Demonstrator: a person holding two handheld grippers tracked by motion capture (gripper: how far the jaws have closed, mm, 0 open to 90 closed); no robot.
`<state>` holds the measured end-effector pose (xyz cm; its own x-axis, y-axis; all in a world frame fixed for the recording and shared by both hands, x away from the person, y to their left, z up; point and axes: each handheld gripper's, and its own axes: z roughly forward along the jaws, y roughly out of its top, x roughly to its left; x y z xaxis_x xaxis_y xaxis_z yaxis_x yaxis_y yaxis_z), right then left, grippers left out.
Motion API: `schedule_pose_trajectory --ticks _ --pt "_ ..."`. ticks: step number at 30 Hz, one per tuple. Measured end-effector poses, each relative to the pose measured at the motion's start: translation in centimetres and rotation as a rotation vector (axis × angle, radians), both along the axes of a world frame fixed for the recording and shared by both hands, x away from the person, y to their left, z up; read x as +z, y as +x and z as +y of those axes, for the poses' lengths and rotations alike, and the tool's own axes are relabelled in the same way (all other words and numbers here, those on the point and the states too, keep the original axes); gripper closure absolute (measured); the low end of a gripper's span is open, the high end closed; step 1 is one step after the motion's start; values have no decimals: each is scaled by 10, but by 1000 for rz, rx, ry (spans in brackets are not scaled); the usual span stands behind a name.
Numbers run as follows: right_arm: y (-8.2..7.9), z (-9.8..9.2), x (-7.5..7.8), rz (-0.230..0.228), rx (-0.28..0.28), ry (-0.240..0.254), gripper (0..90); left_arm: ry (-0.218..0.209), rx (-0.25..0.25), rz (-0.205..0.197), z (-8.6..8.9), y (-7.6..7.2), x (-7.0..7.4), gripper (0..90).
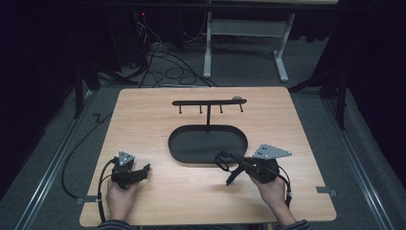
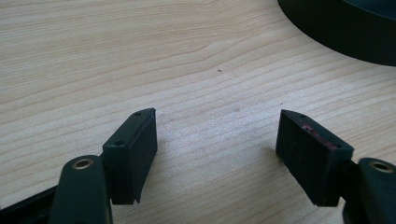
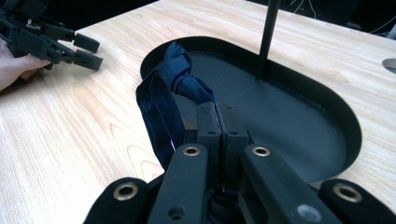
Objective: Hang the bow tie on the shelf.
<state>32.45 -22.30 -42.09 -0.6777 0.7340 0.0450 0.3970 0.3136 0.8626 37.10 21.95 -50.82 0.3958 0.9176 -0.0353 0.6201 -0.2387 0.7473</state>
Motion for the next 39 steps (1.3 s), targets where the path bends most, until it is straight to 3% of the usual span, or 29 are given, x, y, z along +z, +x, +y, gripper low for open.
schedule_pose_trajectory --ticks 15,25,39 --pt "4 -3 23 -40 -7 2 900 -3 8 1 1 0 0 300" --pt "14 -6 40 -71 -23 10 900 -3 8 1 1 0 0 297" --pt "26 -18 51 -85 -71 32 900 1 -4 2 0 0 0 293"
